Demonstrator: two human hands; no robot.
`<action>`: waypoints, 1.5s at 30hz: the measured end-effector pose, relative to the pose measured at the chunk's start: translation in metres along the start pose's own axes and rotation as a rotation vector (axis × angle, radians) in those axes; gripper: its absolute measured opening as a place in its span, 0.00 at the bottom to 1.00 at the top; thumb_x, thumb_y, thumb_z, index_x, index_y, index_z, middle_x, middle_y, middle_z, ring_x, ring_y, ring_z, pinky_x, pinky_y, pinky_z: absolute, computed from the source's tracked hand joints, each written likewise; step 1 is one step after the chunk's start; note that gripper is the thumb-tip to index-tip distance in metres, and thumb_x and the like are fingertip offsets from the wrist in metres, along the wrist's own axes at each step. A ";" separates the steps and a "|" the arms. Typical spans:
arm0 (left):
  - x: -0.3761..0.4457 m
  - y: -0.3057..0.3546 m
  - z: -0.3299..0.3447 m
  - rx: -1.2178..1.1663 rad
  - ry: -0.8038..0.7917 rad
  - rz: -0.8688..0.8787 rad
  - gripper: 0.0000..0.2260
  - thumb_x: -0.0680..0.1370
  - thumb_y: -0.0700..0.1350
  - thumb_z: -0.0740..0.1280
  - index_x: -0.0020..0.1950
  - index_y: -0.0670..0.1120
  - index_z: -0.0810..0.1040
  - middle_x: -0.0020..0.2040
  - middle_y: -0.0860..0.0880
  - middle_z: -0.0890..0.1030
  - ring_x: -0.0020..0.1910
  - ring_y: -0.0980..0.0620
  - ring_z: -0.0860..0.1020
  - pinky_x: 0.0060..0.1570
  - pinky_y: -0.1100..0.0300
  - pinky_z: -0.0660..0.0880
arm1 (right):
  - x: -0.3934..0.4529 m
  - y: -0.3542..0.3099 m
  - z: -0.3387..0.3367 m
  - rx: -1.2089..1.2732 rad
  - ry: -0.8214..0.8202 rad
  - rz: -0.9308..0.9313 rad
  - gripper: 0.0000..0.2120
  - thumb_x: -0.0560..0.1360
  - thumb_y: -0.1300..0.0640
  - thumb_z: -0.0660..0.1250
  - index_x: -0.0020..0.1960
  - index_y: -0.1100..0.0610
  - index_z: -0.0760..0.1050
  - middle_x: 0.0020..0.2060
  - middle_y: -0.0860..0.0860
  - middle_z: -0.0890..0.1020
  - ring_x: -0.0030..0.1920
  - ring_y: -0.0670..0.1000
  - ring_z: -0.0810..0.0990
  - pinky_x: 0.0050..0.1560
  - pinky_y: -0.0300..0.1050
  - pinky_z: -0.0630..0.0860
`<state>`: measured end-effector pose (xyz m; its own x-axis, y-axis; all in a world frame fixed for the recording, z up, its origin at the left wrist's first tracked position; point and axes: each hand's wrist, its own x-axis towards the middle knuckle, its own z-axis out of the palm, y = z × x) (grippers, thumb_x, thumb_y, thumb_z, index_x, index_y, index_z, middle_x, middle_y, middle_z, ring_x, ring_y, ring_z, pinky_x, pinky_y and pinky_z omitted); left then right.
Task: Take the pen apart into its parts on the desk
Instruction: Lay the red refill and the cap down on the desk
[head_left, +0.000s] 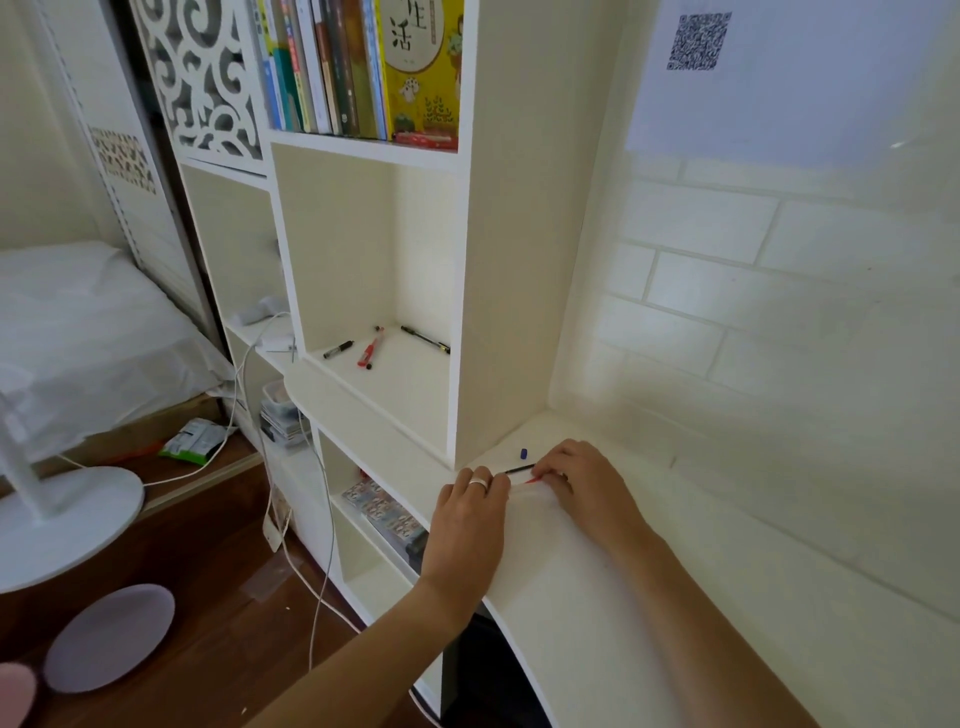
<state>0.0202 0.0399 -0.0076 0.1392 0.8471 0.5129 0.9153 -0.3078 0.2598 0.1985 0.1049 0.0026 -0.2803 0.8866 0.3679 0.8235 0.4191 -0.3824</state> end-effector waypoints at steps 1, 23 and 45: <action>-0.001 0.000 -0.001 0.002 -0.002 -0.003 0.10 0.73 0.32 0.68 0.50 0.44 0.78 0.47 0.45 0.79 0.47 0.44 0.77 0.45 0.52 0.76 | -0.003 0.000 0.000 0.004 0.004 0.007 0.09 0.80 0.58 0.66 0.51 0.51 0.85 0.50 0.47 0.82 0.53 0.48 0.76 0.52 0.44 0.76; -0.002 0.002 -0.002 0.076 -0.050 -0.030 0.13 0.77 0.36 0.64 0.60 0.47 0.73 0.59 0.46 0.75 0.56 0.47 0.72 0.55 0.55 0.73 | -0.029 -0.009 -0.006 -0.062 0.293 0.194 0.08 0.83 0.62 0.60 0.57 0.56 0.78 0.52 0.50 0.81 0.50 0.55 0.81 0.46 0.50 0.78; 0.000 -0.002 0.006 0.081 -0.024 0.008 0.14 0.74 0.40 0.72 0.58 0.48 0.74 0.54 0.46 0.78 0.52 0.46 0.75 0.50 0.53 0.77 | -0.026 -0.011 -0.007 1.057 0.228 0.457 0.04 0.79 0.55 0.69 0.50 0.56 0.77 0.45 0.53 0.90 0.31 0.53 0.84 0.29 0.41 0.70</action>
<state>0.0211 0.0429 -0.0134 0.1548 0.8553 0.4944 0.9417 -0.2791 0.1879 0.1995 0.0762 0.0033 0.1183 0.9861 0.1164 -0.0240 0.1200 -0.9925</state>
